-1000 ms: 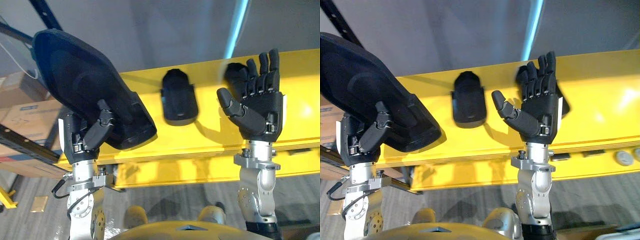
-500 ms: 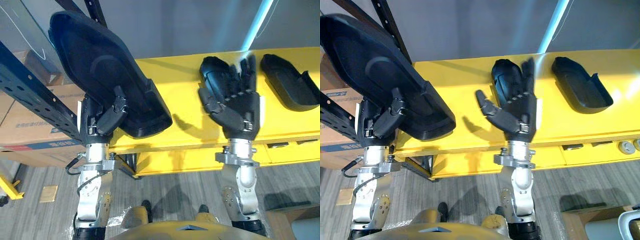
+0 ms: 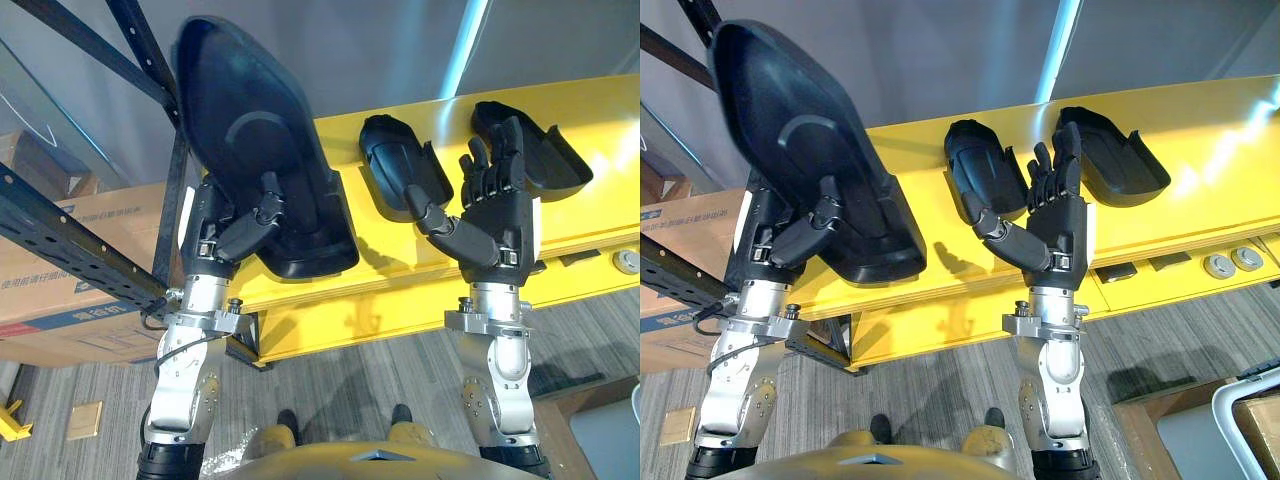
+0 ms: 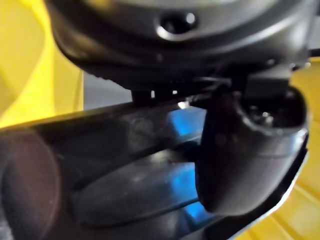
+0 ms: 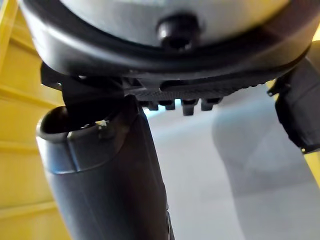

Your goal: Walk over and take three plastic housings, then place them on the shelf

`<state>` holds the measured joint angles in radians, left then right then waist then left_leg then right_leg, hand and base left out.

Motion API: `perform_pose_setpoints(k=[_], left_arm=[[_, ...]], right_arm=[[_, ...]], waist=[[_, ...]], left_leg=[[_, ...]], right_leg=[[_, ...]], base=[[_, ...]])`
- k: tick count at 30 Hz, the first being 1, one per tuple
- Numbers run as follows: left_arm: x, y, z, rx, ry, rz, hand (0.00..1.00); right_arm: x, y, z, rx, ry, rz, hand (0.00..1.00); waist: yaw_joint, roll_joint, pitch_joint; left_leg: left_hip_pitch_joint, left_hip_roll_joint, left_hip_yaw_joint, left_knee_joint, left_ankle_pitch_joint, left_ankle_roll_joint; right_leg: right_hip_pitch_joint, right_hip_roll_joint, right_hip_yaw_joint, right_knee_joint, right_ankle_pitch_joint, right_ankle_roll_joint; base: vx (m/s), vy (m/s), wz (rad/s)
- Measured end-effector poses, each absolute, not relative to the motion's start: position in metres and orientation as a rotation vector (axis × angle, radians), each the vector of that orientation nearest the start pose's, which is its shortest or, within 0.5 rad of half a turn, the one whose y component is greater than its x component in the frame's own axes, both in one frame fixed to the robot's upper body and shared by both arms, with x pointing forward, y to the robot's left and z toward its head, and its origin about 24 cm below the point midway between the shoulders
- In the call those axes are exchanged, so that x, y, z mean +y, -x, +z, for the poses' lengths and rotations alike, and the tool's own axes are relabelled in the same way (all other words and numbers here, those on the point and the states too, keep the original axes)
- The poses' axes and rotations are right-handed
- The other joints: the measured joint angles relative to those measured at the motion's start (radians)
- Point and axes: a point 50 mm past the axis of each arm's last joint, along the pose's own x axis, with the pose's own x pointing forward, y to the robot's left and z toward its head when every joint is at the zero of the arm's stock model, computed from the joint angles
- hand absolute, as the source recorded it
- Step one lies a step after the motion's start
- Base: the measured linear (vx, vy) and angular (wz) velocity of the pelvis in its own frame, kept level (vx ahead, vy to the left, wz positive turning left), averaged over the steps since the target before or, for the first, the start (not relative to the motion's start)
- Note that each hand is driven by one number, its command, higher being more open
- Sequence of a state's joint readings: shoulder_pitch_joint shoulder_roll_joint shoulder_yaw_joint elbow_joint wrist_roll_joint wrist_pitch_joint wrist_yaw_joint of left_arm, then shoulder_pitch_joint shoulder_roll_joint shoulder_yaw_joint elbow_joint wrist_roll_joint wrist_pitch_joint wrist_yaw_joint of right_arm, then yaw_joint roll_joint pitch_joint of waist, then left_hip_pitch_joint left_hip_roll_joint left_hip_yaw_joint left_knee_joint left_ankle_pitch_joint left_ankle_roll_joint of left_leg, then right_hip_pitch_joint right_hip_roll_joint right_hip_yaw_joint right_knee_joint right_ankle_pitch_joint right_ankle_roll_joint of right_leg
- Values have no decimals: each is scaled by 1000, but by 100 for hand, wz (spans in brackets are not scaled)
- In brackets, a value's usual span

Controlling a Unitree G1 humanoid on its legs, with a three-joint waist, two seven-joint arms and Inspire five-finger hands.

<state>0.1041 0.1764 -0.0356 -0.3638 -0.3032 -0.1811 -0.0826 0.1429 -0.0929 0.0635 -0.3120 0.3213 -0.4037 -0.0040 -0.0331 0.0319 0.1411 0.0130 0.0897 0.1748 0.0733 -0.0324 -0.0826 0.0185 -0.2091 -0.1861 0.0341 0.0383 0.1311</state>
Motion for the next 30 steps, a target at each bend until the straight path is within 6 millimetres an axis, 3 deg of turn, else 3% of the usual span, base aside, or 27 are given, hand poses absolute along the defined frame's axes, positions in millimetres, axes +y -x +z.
perform_pose_setpoints(k=[7, 12, 16, 21, 30], left_arm=[[161, -254, 135, -431, 64, -89, 0], [176, -294, 134, -328, -26, -12, 0], [184, -311, 125, -229, -55, 22, 0], [187, -317, 120, -164, -60, 38, 0], [207, -324, 108, -69, -46, 149, 0]], right_arm=[[-146, -209, 126, -569, -215, 201, 100], [-134, -215, 132, -561, -177, 357, 100], [-133, -215, 131, -548, -178, 414, 100], [-130, -215, 133, -535, -220, 447, 100], [-108, -208, 130, -489, -256, 573, 100]], waist=[[-14, -2, -5], [-32, -9, -9], [-55, -9, -9], [-58, -9, -8], [-58, -3, -5]], left_leg=[[39, 0, 41, -54, 18, -1], [42, 4, 79, -70, 21, -1], [44, 7, 92, -78, 25, -3], [46, 10, 96, -78, 24, -6], [47, 11, 98, -76, 24, -7]], right_leg=[[-4, 3, 31, 2, 3, 2], [-32, 7, 68, 1, 15, 2], [-41, 10, 81, 1, 16, 3], [-43, 19, 88, 1, 16, 3], [-43, 19, 93, 9, 16, 3]], base=[[-14, 5, -13], [-22, 9, -20], [7, 1, -8], [8, 1, -2], [-26, -2, -1]])
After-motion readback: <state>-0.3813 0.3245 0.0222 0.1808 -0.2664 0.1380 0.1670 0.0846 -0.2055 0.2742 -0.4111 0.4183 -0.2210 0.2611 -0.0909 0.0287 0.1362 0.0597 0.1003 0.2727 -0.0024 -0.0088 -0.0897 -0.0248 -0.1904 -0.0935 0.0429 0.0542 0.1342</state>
